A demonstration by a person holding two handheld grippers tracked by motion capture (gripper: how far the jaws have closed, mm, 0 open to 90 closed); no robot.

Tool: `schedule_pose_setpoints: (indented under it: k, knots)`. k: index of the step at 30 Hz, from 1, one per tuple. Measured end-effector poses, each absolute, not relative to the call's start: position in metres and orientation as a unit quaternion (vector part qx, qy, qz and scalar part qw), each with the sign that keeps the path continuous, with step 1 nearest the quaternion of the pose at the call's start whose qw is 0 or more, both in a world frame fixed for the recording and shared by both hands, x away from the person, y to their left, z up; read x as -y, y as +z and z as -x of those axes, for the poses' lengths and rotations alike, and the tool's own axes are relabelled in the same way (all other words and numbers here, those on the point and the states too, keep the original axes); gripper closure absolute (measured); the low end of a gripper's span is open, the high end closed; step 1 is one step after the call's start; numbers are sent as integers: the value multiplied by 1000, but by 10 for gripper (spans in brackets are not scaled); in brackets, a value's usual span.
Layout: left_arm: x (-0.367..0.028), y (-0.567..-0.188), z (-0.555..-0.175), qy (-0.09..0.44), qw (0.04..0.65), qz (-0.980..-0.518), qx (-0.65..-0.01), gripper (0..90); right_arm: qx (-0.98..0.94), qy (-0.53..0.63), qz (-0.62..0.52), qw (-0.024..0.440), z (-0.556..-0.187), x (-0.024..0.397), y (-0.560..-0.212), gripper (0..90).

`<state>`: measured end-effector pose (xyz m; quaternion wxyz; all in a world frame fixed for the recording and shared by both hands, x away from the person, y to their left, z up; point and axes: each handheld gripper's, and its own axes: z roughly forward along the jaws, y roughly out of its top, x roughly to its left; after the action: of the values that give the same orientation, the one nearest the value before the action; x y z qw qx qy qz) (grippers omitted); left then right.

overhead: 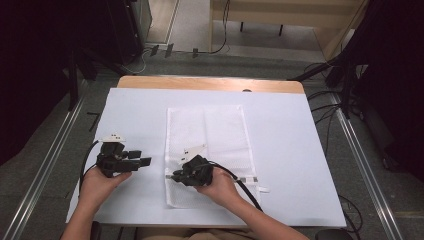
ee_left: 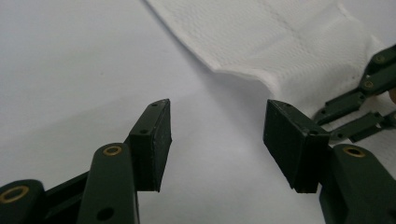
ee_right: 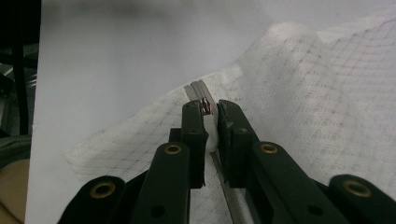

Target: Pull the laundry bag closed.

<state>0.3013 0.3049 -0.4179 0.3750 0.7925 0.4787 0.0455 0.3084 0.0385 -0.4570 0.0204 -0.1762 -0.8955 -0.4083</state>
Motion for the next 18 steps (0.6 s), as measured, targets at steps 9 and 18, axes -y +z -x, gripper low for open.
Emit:
schedule_pose_setpoints:
  k: [9,18]
  knots:
    - [-288,-416,-288,21,361,-814,-454,444,889,-421,178,2,-314,-33,-449,828]
    - [-272,-419,-278,-7,364,-823,-436,440,883,-432,183,-5,-318,-33,-442,827]
